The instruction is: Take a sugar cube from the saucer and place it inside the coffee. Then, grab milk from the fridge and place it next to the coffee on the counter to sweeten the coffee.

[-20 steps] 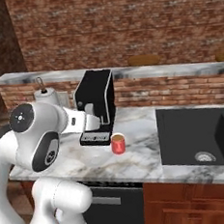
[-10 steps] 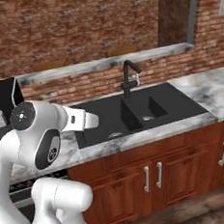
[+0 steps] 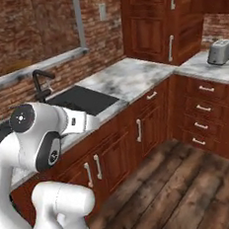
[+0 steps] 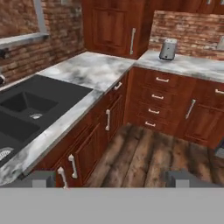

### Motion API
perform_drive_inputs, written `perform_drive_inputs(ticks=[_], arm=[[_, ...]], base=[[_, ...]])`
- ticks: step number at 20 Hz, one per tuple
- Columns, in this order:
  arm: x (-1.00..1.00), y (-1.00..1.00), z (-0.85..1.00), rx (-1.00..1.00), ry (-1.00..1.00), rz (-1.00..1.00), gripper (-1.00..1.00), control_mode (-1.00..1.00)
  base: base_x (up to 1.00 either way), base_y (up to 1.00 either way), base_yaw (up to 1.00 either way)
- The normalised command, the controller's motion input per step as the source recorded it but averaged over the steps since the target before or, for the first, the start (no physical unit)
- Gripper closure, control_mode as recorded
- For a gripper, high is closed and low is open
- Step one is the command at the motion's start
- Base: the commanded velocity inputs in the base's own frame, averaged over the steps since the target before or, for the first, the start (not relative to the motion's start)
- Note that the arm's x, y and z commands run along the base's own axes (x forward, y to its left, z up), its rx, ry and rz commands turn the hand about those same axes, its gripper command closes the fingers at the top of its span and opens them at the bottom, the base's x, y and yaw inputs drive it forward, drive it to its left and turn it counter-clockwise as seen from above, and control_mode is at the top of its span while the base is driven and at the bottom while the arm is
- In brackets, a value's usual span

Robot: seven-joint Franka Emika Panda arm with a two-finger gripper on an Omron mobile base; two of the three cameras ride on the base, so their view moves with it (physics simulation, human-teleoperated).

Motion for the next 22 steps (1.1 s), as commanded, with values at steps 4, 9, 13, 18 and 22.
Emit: perform_drive_inputs(ticks=[4, 9, 13, 18, 22], arm=[[0.00, 0.00, 0.00, 0.00, 0.00, 0.00, -1.00, 1.00], [0.00, 0.00, 0.00, 0.00, 0.00, 0.00, -1.00, 1.00], [0.00, 0.00, 0.00, 0.00, 0.00, 0.00, -1.00, 1.00], [0.00, 0.00, 0.00, 0.00, 0.00, 0.00, -1.00, 1.00], [0.00, 0.00, 0.00, 0.00, 0.00, 0.00, -1.00, 1.00]], base=[[0.00, -0.18, -0.90], [0.00, -0.16, -0.92], [0.00, -0.16, -0.90], [0.35, -0.07, -0.74], [0.64, 0.00, -0.66]])
